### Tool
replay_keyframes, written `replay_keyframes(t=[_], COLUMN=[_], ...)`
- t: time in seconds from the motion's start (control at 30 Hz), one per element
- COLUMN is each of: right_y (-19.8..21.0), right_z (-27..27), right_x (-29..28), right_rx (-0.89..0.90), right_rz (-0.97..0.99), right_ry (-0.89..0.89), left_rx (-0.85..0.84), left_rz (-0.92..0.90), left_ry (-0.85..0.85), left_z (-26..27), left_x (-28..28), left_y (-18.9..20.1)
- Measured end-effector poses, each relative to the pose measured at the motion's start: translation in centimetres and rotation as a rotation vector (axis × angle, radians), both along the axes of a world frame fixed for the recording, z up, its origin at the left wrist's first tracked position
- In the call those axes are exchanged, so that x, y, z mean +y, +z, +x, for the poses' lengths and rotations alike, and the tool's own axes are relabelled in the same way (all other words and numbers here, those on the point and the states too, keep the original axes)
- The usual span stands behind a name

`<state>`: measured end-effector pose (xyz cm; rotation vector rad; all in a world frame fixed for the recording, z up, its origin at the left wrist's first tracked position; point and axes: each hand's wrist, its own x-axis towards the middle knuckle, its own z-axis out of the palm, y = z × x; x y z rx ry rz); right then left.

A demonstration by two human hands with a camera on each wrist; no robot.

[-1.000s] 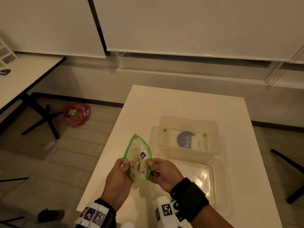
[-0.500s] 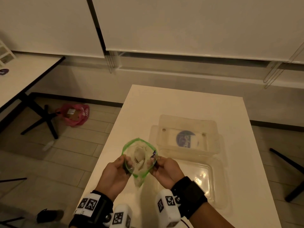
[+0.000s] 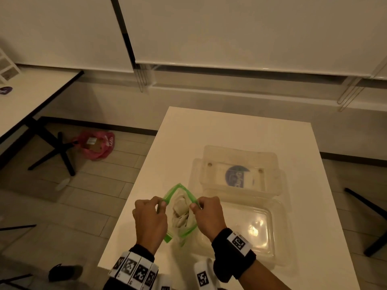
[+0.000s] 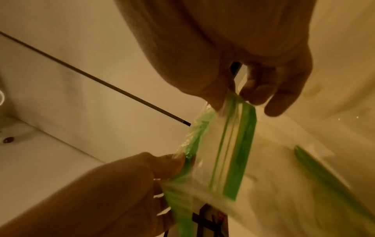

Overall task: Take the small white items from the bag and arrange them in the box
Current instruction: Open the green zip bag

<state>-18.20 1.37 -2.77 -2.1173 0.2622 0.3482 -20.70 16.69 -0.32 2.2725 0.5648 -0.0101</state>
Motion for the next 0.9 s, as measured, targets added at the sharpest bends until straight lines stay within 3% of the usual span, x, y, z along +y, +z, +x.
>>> replay_keyframes(t=[0.1,0.2,0.33,0.4,0.47,0.6,0.67,0.73,0.8,0.9], right_y=[0.1,-0.1,0.1,0.6,1.0,1.5,1.5,1.2,1.3,1.5], right_z=[-0.1,-0.4,-0.1,0.0,-0.1,-0.5,-0.7,-0.7,-0.8,-1.0], right_x=[-0.5,-0.4,-0.4,-0.7,-0.8,0.1,0.5,0.5,0.3,0.4], right_rx=[-0.002,0.03,0.389,0.545,0.577,0.463,0.383,0.225,0.044,-0.158], right_rz=[0.02,0.183,0.671,0.872,0.923,0.734,0.619,0.429,0.257,0.181], right_ry=[-0.011,-0.137,-0.331,-0.391,-0.379,-0.243,-0.149,-0.044,0.022,0.122], left_rx=[0.063,0.166,0.326,0.349,0.279,0.058,-0.014,-0.053,-0.035,-0.011], left_rz=[-0.42,-0.832,-1.308,-1.395,-1.194,-0.406,-0.159,-0.05,-0.086,-0.153], left_ry=[0.139,0.33,0.535,0.528,0.333,-0.19,-0.279,-0.244,-0.202,-0.187], left_z=[0.2,0.7,1.2,1.0,0.6,0.2,0.5,0.8,1.0,1.0], left_x=[0.6,0.7,1.4,1.7,1.6,1.7,1.6,1.3,1.1,1.1], left_y=[0.0,0.2,-0.1,0.8,1.9,0.9,-0.1,-0.3,-0.1,1.0])
